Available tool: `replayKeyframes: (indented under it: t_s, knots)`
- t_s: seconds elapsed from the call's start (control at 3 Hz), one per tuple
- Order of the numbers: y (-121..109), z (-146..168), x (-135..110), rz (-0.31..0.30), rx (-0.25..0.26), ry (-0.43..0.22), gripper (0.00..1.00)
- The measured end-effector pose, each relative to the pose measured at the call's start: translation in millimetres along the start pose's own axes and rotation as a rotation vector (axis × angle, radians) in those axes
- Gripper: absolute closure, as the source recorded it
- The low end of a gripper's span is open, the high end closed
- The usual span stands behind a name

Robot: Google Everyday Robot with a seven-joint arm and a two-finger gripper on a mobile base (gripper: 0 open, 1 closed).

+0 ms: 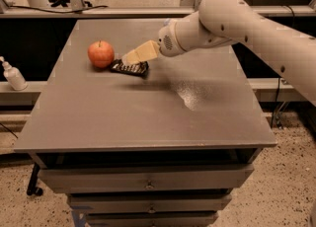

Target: Move rxbar chocolate near apple

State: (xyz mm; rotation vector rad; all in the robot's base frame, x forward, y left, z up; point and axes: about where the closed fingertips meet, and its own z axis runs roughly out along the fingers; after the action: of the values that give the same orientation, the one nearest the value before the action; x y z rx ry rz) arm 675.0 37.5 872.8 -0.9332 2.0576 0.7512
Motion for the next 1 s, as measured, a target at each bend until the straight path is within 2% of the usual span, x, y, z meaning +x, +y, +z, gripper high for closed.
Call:
replayKeyframes:
  t_s: [0.33, 0.67, 1.0]
  knots:
    - [-5, -17, 12, -0.014, 0.024, -0.002, 0.0]
    - [-12, -56, 31, -0.079, 0.075, -0.014, 0.0]
    - [-26, -107, 54, -0.181, 0.139, -0.019, 0.0]
